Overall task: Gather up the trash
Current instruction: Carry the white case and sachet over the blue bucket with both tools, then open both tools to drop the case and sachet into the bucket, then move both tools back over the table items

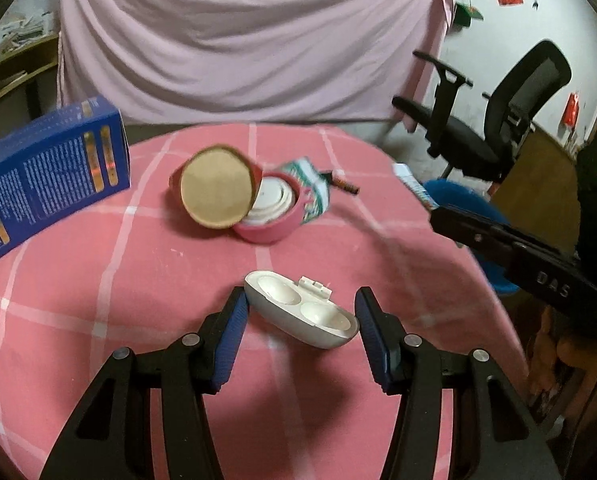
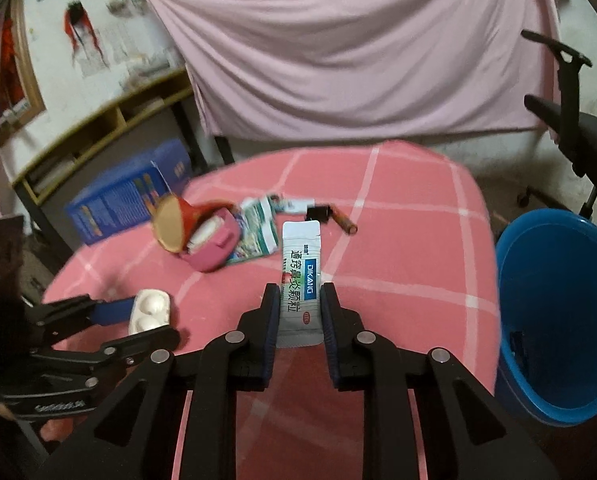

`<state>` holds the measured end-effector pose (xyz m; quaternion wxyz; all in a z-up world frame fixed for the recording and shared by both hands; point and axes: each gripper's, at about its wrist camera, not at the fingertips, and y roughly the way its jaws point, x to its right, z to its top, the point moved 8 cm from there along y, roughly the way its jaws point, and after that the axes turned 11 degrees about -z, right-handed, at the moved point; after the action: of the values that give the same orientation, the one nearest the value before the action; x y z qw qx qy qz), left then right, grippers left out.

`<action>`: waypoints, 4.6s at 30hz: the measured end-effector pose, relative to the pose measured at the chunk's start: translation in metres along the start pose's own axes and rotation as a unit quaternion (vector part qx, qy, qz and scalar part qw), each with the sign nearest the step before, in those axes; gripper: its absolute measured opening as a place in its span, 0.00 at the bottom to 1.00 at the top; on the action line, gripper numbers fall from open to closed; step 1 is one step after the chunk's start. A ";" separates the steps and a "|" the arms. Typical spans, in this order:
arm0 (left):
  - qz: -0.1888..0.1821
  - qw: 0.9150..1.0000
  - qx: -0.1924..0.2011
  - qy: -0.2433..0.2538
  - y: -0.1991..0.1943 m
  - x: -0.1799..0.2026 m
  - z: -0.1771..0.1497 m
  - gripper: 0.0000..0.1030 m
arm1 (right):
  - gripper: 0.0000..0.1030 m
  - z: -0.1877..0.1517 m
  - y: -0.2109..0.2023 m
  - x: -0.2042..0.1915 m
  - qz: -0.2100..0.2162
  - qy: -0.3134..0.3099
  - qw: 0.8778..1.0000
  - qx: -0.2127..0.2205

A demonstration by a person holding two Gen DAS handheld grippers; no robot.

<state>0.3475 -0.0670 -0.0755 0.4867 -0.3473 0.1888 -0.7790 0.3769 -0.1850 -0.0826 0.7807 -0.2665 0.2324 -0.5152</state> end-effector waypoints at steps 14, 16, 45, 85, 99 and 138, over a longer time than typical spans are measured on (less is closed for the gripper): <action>-0.005 0.967 0.225 0.117 -0.056 0.090 0.077 0.47 | 0.18 0.036 -0.073 0.027 -0.065 0.020 0.974 0.215; -0.009 0.959 0.244 0.144 -0.057 0.108 0.081 0.47 | 0.18 0.039 -0.084 0.035 -0.075 0.029 0.968 0.237; -0.109 0.963 0.131 0.211 0.101 0.232 0.092 0.47 | 0.18 0.001 -0.119 0.208 -0.199 0.191 0.928 0.250; -0.075 0.985 0.006 0.158 0.163 0.211 0.078 0.54 | 0.30 -0.027 -0.073 0.243 -0.176 0.247 0.943 0.137; -0.062 0.988 0.022 0.143 0.146 0.196 0.084 0.54 | 0.44 -0.025 -0.077 0.245 -0.186 0.249 0.939 0.145; 0.088 0.947 0.299 0.073 -0.076 0.004 0.099 0.98 | 1.00 0.075 -0.104 0.058 -0.109 0.093 0.927 0.347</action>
<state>0.3707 -0.0316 0.0417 0.6201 -0.1102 0.0117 -0.7767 0.3746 -0.2594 0.0370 0.7382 0.0463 0.0796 -0.6683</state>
